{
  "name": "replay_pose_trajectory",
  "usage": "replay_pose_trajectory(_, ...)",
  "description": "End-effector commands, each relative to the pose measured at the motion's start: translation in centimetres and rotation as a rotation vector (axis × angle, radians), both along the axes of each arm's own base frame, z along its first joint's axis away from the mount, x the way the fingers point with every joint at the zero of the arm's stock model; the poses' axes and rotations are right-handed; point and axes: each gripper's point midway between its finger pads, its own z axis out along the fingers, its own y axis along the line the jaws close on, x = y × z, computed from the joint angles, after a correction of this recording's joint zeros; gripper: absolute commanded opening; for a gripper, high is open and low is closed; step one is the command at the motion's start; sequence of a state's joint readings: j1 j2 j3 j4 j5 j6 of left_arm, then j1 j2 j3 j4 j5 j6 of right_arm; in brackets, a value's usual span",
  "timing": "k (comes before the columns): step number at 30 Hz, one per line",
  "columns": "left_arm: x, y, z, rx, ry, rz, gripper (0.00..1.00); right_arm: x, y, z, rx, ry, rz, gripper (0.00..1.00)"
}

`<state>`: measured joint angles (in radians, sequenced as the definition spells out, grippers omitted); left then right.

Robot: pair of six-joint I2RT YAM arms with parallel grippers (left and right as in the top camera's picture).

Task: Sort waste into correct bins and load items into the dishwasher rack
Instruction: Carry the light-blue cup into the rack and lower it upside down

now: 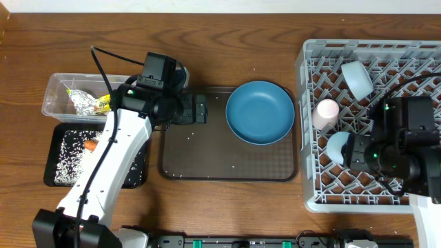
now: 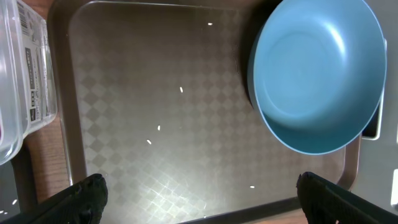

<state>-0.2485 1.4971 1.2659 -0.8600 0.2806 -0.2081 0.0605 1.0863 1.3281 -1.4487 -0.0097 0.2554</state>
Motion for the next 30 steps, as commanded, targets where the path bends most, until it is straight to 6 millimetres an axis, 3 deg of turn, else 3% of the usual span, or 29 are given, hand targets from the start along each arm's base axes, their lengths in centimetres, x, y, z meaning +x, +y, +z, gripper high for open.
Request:
replay_pose_trajectory(1,0.0,0.4,-0.2,0.02,0.001,0.002,1.0,0.5,-0.3,-1.1,-0.008,0.006,-0.016,0.13)
replay_pose_trajectory(22,0.0,0.4,-0.2,0.02,0.001,0.002,1.0,3.4,-0.4,-8.1,-0.053,0.062,0.05,0.12)
replay_pose_trajectory(30,0.0,0.4,-0.2,0.02,0.0,0.002,1.0,3.6,-0.7,-9.7,-0.069,0.084,0.044,0.13)
